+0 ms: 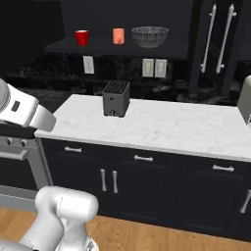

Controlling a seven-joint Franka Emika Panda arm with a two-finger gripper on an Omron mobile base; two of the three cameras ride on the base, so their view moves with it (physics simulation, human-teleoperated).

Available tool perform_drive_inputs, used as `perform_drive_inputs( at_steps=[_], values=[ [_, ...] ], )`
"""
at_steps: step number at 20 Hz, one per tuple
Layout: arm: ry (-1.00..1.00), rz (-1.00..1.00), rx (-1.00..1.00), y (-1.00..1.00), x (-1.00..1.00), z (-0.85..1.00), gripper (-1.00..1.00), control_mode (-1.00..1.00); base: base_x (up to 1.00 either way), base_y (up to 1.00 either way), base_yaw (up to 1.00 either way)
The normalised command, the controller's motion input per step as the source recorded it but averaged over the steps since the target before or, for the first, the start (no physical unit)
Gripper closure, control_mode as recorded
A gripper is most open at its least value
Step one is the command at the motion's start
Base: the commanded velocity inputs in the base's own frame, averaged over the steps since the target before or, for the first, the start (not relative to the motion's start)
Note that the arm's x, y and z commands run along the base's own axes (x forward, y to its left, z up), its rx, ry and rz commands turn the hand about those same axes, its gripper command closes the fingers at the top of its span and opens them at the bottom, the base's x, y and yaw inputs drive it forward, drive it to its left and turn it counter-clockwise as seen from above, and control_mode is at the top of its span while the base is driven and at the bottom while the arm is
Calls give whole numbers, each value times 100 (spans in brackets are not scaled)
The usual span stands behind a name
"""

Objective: Gather all objects into one cabinet and sort the glasses and bowls to opposite sides.

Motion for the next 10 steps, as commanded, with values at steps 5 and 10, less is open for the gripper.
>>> perform_drive_inputs(
  at_steps=[5, 10],
  values=[
    [0, 0, 0, 0, 0, 0, -100, 100, -26, -59, 0],
    [0, 0, 0, 0, 0, 0, -100, 100, -10, -67, 0]
  ],
)
